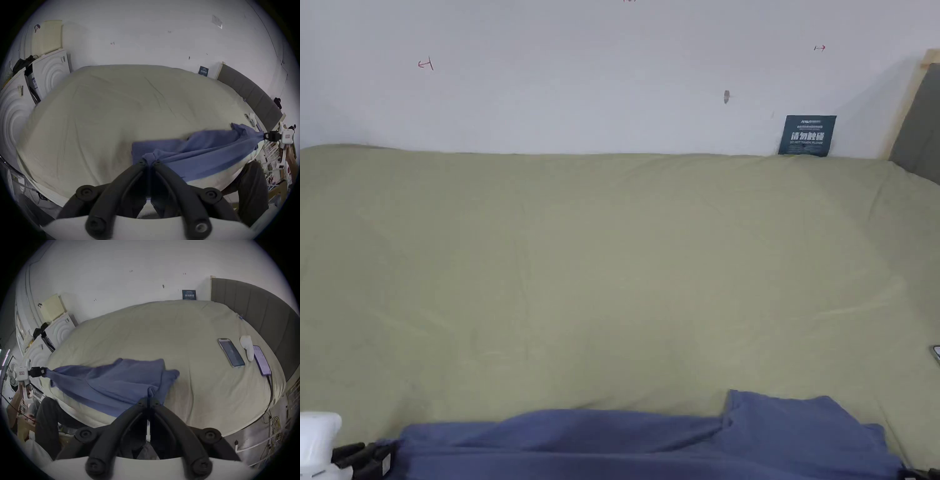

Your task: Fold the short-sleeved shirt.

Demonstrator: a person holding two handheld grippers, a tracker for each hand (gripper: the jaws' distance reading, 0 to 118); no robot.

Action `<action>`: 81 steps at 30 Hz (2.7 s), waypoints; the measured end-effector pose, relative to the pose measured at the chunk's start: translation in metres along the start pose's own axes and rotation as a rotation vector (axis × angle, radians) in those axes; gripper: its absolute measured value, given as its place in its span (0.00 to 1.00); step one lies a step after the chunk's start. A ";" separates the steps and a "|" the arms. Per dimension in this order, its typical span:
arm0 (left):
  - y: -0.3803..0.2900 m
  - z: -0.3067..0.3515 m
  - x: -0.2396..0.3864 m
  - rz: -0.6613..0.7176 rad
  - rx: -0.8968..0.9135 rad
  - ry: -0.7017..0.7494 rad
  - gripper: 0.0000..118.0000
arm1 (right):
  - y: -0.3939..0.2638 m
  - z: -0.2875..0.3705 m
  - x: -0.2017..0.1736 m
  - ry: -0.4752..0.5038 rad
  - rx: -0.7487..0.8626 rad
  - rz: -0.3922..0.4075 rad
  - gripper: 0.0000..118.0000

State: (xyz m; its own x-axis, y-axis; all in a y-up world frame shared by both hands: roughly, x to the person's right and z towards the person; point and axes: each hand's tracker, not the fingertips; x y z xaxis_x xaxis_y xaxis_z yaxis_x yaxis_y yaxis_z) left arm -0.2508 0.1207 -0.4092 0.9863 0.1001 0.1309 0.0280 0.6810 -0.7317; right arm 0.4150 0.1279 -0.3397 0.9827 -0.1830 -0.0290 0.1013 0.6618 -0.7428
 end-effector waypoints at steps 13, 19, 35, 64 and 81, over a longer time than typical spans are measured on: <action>0.029 0.028 0.035 0.060 0.093 0.028 1.00 | 0.033 0.018 -0.035 -0.060 0.126 -0.014 0.90; 0.076 0.090 0.119 -0.005 0.410 0.058 0.75 | 0.068 0.060 -0.115 -0.087 0.495 0.055 0.87; 0.060 0.117 0.190 -0.104 0.700 0.258 0.00 | 0.060 0.079 -0.229 -0.182 0.764 0.177 0.01; 0.027 -0.065 -0.086 0.589 -0.352 -0.591 1.00 | 0.056 0.053 -0.245 -0.232 0.659 0.143 0.01; 0.016 -0.093 -0.063 0.584 -0.448 -0.591 0.12 | 0.052 0.056 -0.235 -0.218 0.646 0.124 0.01</action>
State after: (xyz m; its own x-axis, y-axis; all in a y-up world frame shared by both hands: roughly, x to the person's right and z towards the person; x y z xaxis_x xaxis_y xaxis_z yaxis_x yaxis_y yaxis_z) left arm -0.2974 0.0576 -0.4917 0.6252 0.7728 -0.1091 -0.2631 0.0771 -0.9617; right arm 0.1982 0.2465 -0.3341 0.9949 0.0270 0.0976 -0.0077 0.9811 -0.1931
